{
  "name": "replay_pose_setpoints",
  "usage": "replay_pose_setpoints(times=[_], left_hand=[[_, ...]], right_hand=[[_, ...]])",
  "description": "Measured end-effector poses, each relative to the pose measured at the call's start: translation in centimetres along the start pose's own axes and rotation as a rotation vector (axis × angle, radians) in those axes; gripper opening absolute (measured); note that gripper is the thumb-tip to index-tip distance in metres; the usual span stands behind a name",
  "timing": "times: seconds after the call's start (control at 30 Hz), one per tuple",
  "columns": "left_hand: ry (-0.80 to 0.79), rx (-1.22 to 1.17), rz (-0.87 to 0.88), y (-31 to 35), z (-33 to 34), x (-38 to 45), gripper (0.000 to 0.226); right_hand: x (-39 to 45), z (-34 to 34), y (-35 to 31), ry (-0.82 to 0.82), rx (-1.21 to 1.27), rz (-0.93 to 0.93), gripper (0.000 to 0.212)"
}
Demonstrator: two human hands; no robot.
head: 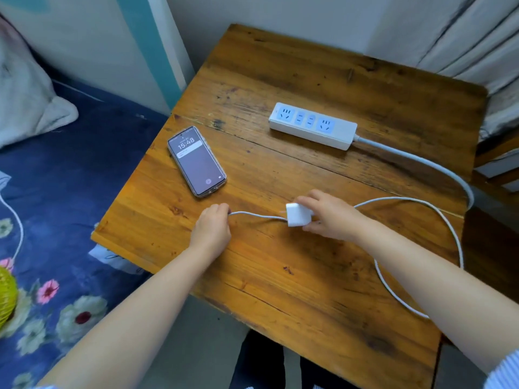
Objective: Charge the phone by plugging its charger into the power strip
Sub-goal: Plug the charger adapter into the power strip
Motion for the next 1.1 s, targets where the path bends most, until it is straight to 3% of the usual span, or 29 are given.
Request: replay_pose_setpoints(times=[0.23, 0.47, 0.83, 1.1], left_hand=[[0.065, -0.031, -0.006, 4.9, 0.7, 4.2, 0.023], [0.084, -0.021, -0.004, 7.9, 3.0, 7.0, 0.028], [0.102, -0.133, 0.025, 8.5, 4.0, 9.3, 0.029], [0.115, -0.129, 0.036, 8.1, 4.1, 9.2, 0.028]], right_hand=[[-0.3, -6.0, 6.4, 0.328, 0.1, 0.376, 0.052], [2.1, -9.3, 9.1, 0.434, -0.037, 0.383, 0.04], [7.2, -12.8, 10.4, 0.26, -0.361, 0.208, 0.046], [11.1, -13.9, 9.2, 0.062, -0.32, 0.196, 0.041]])
Point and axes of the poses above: each hand's wrist, its own x-axis towards the middle knuckle, its own z-axis out of the palm, y = z × x, the point moved 3 cm from there along x, towards the middle knuckle, and after that the axes turned 12 degrees about -x, right-handed, at the moved point
